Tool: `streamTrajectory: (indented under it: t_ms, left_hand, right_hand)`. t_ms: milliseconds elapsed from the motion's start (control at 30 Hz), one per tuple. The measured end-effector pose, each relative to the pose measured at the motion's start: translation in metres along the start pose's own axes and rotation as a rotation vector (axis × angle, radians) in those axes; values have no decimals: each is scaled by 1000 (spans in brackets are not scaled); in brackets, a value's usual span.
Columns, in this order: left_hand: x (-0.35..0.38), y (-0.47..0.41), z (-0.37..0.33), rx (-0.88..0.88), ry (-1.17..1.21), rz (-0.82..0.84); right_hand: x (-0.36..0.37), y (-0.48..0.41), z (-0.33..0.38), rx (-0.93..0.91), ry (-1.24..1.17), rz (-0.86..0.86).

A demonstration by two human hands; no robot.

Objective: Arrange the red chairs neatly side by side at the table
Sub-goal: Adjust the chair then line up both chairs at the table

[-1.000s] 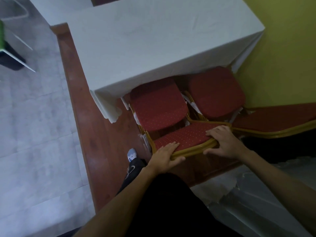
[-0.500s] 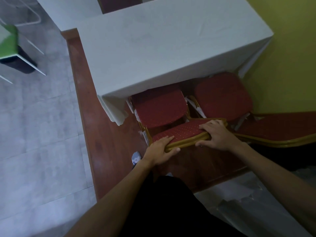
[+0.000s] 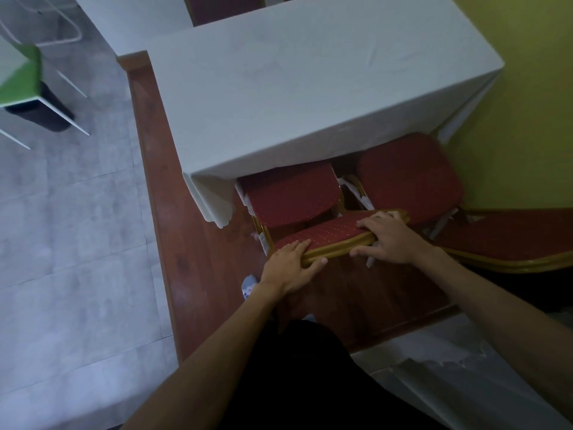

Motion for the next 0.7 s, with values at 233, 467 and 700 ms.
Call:
streamTrajectory:
  t_ms: [233, 467, 700]
  left_hand:
    - [8, 2, 1, -14, -10, -23]
    - [11, -1, 2, -39, -15, -13]
    - [12, 0, 3, -52, -37, -11]
  right_hand:
    - [1, 4, 5, -14, 2, -54]
    - [3, 4, 4, -3, -14, -36]
    - [4, 4, 3, -12, -13, -28]
Point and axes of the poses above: each hand's wrist, its own y-axis away from the middle knuckle, its own x-axis out of the palm, z = x × y, the point moved 1 cm from there along -y, towards the middle knuckle, and after that the axes turned 2 degrees about -y, right-handed, at the moved point
